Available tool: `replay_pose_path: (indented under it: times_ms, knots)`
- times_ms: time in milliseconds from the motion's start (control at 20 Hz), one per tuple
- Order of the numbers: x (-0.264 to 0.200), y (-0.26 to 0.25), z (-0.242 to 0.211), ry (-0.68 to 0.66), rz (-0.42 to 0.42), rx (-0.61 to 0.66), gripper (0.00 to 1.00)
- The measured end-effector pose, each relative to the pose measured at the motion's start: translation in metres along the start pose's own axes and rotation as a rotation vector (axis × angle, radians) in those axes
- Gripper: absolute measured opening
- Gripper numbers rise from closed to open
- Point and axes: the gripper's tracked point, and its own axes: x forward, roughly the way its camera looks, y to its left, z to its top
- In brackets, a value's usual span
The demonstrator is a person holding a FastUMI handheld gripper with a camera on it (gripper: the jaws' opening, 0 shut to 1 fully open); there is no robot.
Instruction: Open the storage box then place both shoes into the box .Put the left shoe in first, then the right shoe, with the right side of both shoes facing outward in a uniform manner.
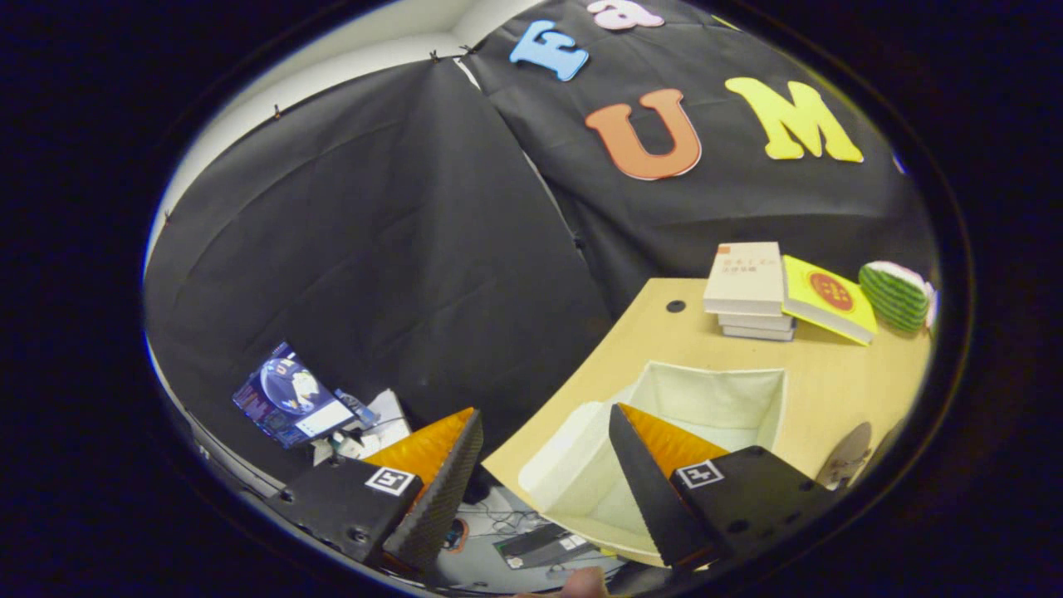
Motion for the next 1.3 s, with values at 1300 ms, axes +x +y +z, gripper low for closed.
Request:
replay_pose_path:
  times_ms: [1300]
  knots:
    - [-0.149, -0.338, -0.185, 0.353, -0.480, 0.295, 0.95]
